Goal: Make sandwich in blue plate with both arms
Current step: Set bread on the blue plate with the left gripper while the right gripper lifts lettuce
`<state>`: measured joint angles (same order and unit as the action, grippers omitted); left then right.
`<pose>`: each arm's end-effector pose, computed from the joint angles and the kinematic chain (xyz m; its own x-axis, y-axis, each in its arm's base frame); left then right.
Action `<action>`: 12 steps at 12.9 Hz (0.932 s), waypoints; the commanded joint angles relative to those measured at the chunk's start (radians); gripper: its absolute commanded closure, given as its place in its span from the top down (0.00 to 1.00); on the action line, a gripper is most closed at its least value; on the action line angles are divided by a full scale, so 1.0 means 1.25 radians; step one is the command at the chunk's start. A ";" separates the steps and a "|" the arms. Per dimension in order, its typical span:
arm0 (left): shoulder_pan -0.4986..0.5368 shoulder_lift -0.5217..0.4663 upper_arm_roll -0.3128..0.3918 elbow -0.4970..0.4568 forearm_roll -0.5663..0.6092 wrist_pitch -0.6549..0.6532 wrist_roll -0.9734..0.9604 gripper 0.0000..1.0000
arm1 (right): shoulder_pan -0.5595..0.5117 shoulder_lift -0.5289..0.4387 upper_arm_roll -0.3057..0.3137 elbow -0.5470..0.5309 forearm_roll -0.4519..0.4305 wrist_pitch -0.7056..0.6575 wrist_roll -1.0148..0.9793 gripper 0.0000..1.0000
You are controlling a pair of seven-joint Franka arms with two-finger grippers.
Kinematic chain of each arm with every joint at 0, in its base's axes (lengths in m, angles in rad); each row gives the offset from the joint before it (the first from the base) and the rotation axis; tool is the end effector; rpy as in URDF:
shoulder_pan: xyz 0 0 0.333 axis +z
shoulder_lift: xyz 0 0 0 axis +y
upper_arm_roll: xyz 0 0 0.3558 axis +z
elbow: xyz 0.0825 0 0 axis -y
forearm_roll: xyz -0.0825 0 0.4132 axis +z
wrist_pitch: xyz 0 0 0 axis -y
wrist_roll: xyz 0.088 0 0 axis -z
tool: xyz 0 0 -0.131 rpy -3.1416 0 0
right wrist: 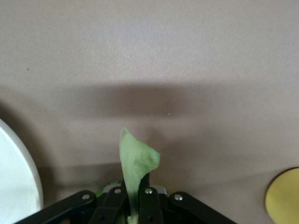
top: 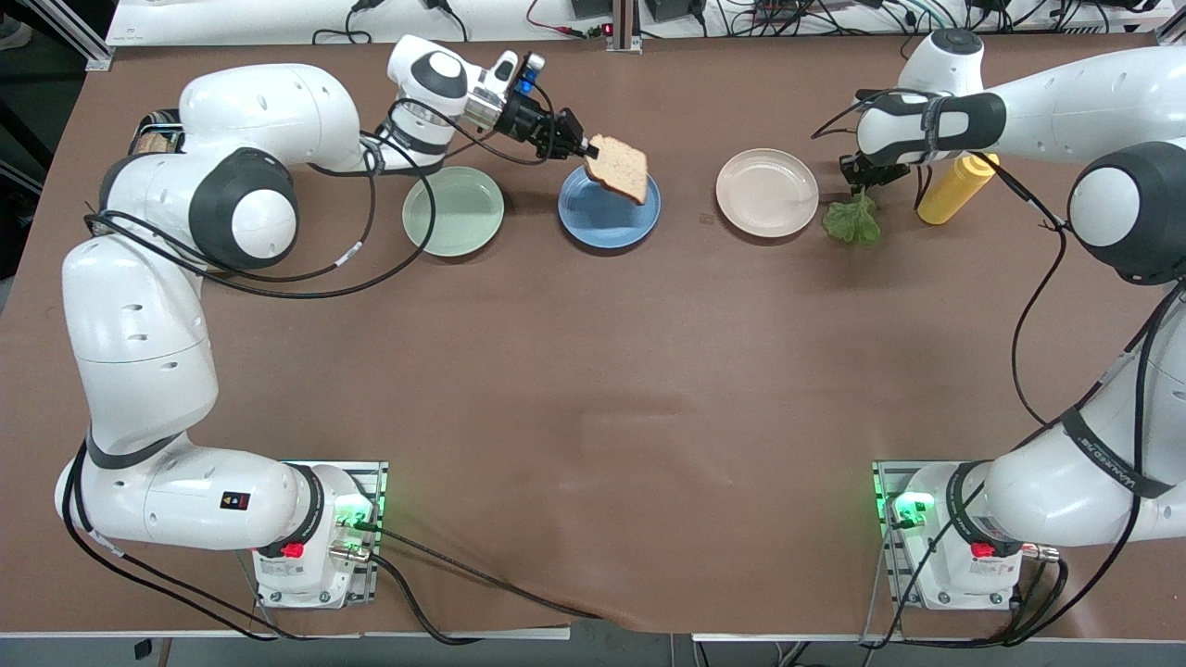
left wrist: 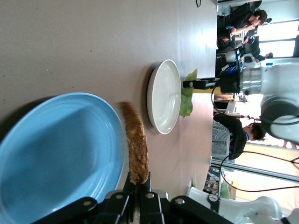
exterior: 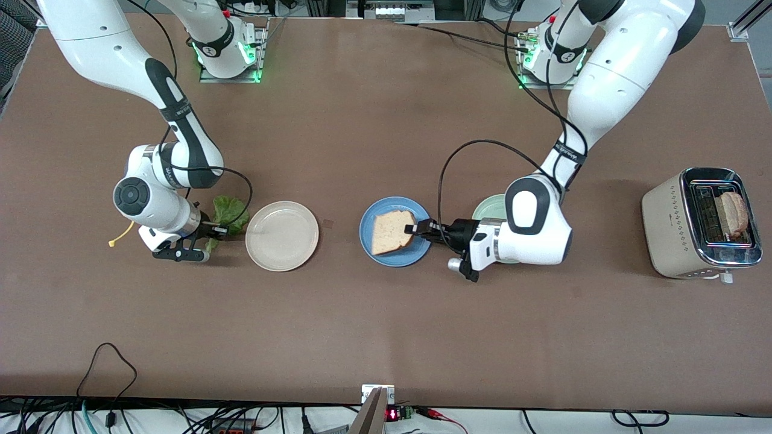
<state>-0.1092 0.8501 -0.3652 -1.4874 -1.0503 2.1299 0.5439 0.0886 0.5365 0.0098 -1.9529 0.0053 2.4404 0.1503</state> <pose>0.6828 -0.3550 0.2019 0.9757 -0.2183 -0.0209 -0.0792 -0.4397 0.8946 0.6475 0.0639 0.1832 0.9971 -0.0572 -0.0497 -0.0573 -0.9984 -0.0008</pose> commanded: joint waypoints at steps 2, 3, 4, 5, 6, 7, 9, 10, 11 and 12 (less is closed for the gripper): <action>-0.026 0.028 0.001 0.008 -0.027 0.040 0.058 0.01 | -0.002 -0.083 0.004 0.044 0.013 -0.163 -0.005 0.00; -0.028 0.034 0.001 0.007 -0.027 0.042 0.061 0.01 | 0.000 -0.100 0.008 0.064 0.017 -0.210 0.018 0.00; -0.033 0.034 0.001 -0.005 -0.027 0.044 0.062 0.01 | 0.006 -0.108 0.012 0.083 0.017 -0.259 0.076 0.00; -0.034 0.034 0.003 -0.010 -0.027 0.044 0.062 0.03 | 0.023 -0.111 0.031 0.109 0.034 -0.298 0.151 0.00; -0.033 0.034 0.003 -0.013 -0.027 0.042 0.061 0.08 | 0.036 -0.111 0.046 0.135 0.062 -0.317 0.212 0.00; -0.027 0.032 0.003 -0.024 -0.026 0.040 0.057 0.15 | 0.059 -0.110 0.053 0.155 0.085 -0.330 0.283 0.00; -0.019 0.029 0.009 -0.034 -0.019 0.034 0.057 0.17 | 0.108 -0.102 0.054 0.182 0.132 -0.330 0.419 0.00; -0.017 0.029 0.009 -0.035 -0.019 0.034 0.058 0.34 | 0.125 -0.102 0.054 0.190 0.178 -0.329 0.472 0.00; -0.017 0.027 0.010 -0.037 -0.015 0.034 0.061 0.99 | 0.140 -0.089 0.054 0.206 0.227 -0.324 0.516 0.00; -0.015 0.018 0.014 -0.037 -0.014 0.033 0.059 1.00 | 0.145 -0.076 0.054 0.227 0.267 -0.324 0.556 0.00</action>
<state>-0.1336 0.8998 -0.3539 -1.5137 -1.0540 2.1722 0.5918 0.2616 0.4044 0.0817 -1.7317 0.2631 2.0523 0.7644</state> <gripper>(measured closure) 0.634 0.943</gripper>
